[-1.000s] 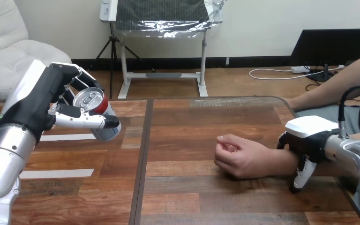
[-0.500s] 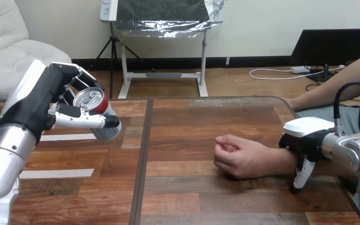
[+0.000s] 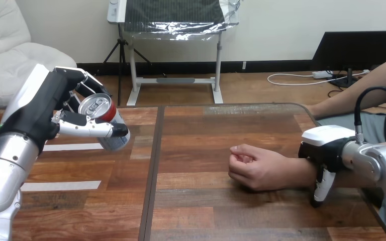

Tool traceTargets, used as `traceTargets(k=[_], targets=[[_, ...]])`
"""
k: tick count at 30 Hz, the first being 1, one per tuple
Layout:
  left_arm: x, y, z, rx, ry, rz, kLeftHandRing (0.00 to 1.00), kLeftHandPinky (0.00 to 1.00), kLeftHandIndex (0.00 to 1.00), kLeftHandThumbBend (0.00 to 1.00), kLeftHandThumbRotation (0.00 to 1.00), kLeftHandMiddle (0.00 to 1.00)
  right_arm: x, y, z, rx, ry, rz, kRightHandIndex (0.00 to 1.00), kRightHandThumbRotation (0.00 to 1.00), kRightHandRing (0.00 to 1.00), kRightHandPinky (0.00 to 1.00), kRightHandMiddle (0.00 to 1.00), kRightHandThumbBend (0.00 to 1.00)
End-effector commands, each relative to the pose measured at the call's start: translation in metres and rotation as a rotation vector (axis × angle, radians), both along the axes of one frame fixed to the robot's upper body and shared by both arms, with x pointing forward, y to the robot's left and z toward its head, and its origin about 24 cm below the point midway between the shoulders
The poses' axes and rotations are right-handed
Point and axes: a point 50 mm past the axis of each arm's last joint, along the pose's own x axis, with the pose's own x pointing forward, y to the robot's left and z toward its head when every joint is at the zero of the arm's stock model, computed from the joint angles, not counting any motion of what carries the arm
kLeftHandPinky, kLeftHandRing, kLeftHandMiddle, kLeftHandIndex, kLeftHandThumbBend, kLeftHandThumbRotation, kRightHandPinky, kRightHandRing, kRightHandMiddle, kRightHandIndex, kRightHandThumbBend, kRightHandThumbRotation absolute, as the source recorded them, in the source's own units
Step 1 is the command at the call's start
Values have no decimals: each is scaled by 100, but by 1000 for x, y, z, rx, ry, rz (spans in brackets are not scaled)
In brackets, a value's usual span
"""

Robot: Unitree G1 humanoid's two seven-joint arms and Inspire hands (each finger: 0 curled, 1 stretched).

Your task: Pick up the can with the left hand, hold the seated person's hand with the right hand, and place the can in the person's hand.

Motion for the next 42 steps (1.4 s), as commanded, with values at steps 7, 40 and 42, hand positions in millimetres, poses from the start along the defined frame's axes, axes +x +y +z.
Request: traceTargets(k=[7,40,42], targets=[[5,-5,27,-6,-118,-21,28,22,41,81,0,35,-41,7,-66,19,250,-5,44,15,32,23,40,84],[26,-22,18,-69,-61,-109,23,17,41,81,0,31,-14,4,-13,289,71,-68,49,5,42,35,49,76],[27,-23,18,-73,-56,-116,24,18,41,80,0,32,-13,4,-10,305,59,-67,49,4,43,36,49,77]])
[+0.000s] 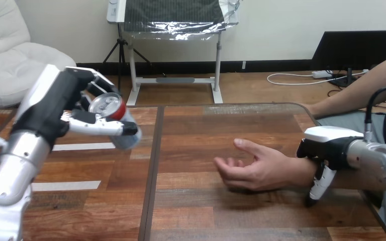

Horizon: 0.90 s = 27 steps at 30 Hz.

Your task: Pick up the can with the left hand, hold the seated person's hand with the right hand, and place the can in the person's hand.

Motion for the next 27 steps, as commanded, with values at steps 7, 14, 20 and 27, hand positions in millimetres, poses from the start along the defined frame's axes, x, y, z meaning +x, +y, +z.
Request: traceTargets(k=[7,14,20,27], targets=[[22,-19,22,-13,-84,-83,29,23,41,80,0,35,-6,10,-6,137,17,-6,50,4,45,39,51,76],[29,-26,21,-30,-72,-105,31,25,41,80,0,36,-2,11,6,172,-23,-7,52,5,47,41,53,75],[36,-32,19,-44,-61,-125,32,27,41,79,0,37,1,12,14,192,-49,-7,50,5,45,39,51,76],[42,-39,17,-44,-51,-140,33,28,41,79,0,38,4,14,21,203,-63,-8,50,6,45,38,51,76]])
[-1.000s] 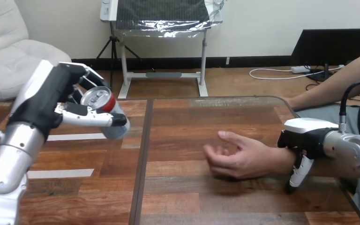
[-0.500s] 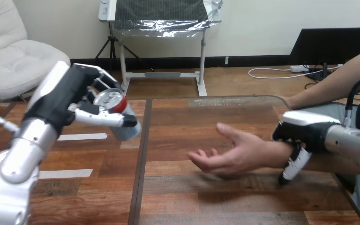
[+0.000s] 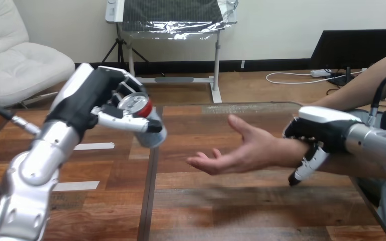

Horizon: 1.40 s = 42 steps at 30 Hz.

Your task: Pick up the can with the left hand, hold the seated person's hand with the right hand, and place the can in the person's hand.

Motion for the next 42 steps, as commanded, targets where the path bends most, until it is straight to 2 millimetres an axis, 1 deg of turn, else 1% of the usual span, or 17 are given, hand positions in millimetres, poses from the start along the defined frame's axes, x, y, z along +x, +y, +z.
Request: traceTargets(k=[1,10,17,25,42], targets=[[14,-14,27,-3,-103,-42,33,28,41,79,0,38,-2,3,-7,51,26,-24,50,6,45,38,51,76],[22,-25,24,-18,-98,-69,34,28,42,78,0,39,0,8,-1,70,4,-10,49,5,44,37,50,77],[27,-32,20,-37,-92,-89,34,28,42,77,0,39,1,12,1,72,0,-2,50,6,45,39,51,77],[34,-43,14,-53,-81,-115,34,28,42,79,0,39,1,20,2,84,-3,17,50,6,47,41,52,77],[45,-67,3,-73,-71,-168,34,29,41,77,0,39,4,35,2,111,-2,39,49,10,44,38,49,79]])
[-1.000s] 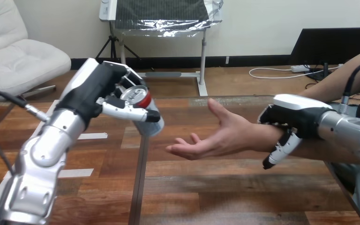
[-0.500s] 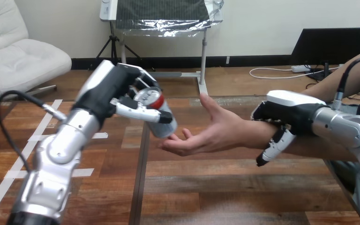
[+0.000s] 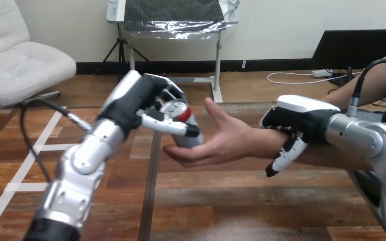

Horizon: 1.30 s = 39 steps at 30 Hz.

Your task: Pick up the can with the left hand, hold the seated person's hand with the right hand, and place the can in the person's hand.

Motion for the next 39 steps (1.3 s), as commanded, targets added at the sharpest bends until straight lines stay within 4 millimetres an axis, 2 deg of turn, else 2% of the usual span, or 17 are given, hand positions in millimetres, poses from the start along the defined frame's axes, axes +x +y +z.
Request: traceTargets(k=[1,20,39], targets=[[15,-16,33,-31,-130,-39,34,29,41,77,0,39,-1,2,-10,40,42,-33,49,10,44,38,49,79],[21,-53,22,-55,-121,-92,35,31,42,78,0,40,0,16,-8,57,39,-14,49,10,44,38,49,80],[24,-78,16,-104,-111,-128,35,31,42,76,0,41,-2,20,-7,67,37,-13,48,9,43,37,49,81]])
